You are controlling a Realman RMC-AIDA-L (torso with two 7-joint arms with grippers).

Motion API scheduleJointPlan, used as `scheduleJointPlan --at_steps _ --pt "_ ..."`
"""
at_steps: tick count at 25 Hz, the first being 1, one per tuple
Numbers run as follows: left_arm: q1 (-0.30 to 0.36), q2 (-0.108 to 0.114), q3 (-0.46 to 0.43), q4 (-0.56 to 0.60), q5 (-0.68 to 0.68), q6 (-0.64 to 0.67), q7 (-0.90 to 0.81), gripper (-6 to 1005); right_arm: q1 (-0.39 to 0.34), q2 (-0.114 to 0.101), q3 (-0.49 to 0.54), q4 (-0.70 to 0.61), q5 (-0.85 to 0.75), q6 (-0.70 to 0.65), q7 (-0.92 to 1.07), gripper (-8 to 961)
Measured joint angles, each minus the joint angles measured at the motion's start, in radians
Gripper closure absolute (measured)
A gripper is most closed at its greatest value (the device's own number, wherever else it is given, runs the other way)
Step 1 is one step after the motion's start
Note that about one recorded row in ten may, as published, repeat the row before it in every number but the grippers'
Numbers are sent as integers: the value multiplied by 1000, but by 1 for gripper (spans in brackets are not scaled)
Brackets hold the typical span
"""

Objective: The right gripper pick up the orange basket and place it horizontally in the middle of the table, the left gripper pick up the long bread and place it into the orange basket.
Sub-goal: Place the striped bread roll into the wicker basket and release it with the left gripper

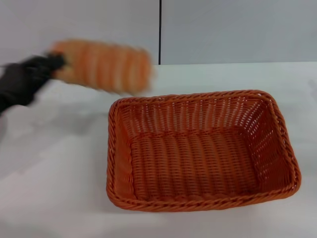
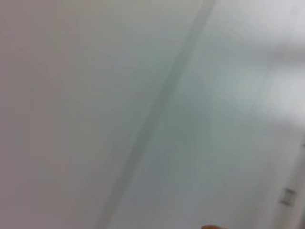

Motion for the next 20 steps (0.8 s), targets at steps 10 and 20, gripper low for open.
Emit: scheduleJointPlan --at_steps 10,20 --pt "-92 -12 390 -89 2 -110 74 845 -2 0 0 7 8 -1 0 465" --pt "-82 -10 388 -105 -45 -116 83 679 0 0 1 12 24 -5 0 465"
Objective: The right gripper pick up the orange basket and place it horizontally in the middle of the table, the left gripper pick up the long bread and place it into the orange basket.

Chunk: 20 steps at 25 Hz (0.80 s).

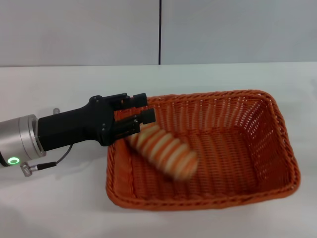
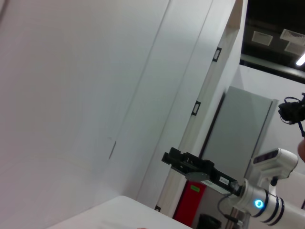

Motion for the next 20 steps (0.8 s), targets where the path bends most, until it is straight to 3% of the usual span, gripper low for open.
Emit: scheduleJointPlan --at_steps 4,6,9,12,15,18,20 --pt "3 1 -3 -1 -12 -6 1 544 0 0 2 5 12 -1 0 465" --pt "7 0 -10 -4 -36 -21 4 301 0 0 7 5 18 1 0 465" --pt "14 -1 -25 -22 -81 -33 26 233 0 0 13 8 33 3 -1 465" --pt "38 -1 -71 -101 -218 -28 149 166 -4 9 32 9 52 4 -6 465" --pt "82 -4 -150 -215 -381 -7 363 166 -5 12 46 9 53 4 -6 465" --pt "102 -5 -201 -290 -443 12 499 165 -9 17 68 9 55 1 -12 465" --pt "102 -5 -201 -290 -443 12 499 165 -13 24 89 12 56 -3 -31 465"
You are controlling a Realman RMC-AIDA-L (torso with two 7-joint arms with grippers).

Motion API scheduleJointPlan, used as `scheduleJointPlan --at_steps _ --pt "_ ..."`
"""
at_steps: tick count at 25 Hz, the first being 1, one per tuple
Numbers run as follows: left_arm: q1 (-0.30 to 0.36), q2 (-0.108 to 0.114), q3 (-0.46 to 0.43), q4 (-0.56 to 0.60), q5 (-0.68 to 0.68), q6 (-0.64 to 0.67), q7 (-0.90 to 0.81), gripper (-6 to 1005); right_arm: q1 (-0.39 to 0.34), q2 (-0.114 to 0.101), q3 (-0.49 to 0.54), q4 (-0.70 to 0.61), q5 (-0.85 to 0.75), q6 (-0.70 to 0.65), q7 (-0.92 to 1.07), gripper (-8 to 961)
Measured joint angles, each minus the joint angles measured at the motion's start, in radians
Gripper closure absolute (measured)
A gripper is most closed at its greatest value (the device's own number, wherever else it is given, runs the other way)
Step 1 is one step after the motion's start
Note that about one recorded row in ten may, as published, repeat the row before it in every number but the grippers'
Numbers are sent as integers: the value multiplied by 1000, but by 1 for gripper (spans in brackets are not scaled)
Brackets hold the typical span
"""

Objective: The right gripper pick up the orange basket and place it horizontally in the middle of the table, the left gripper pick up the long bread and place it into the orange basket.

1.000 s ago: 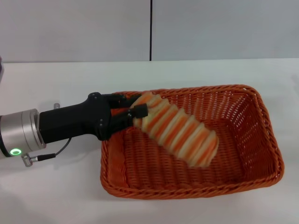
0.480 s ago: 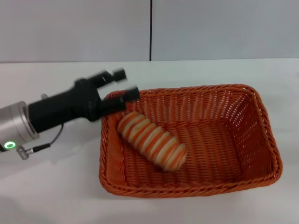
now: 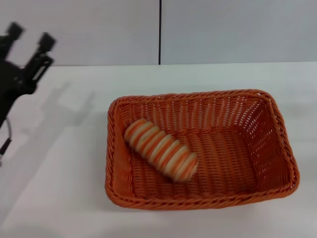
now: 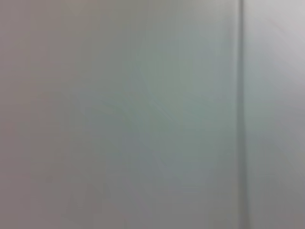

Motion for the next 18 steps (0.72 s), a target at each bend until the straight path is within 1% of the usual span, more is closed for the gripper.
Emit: scheduleJointPlan --at_steps 1,2,3,6,7,8,13,15,18 --pt "13 0 -39 -53 -32 18 108 165 -2 4 13 2 0 -2 -15 465" --pt "13 0 -39 -53 -32 18 108 165 -5 8 31 11 0 -3 -44 465" --pt "38 0 -140 -148 -59 49 289 165 -5 8 31 11 0 -3 -44 465" --pt "38 0 -140 -148 -59 49 289 168 -7 8 47 29 0 -5 -82 465" --pt "53 -1 -210 -192 -62 61 381 169 -7 8 73 40 0 -10 -120 465" --pt "68 -1 -260 -206 -63 65 424 170 -7 8 73 40 0 -10 -120 465" --pt "82 0 -316 -208 -64 70 428 170 -7 10 196 137 1 -14 -326 465" --pt "83 1 -327 -208 -65 72 428 170 -7 10 248 178 1 -14 -417 465" --pt "85 2 -330 -209 -65 72 427 170 -8 10 290 216 1 -15 -499 465"
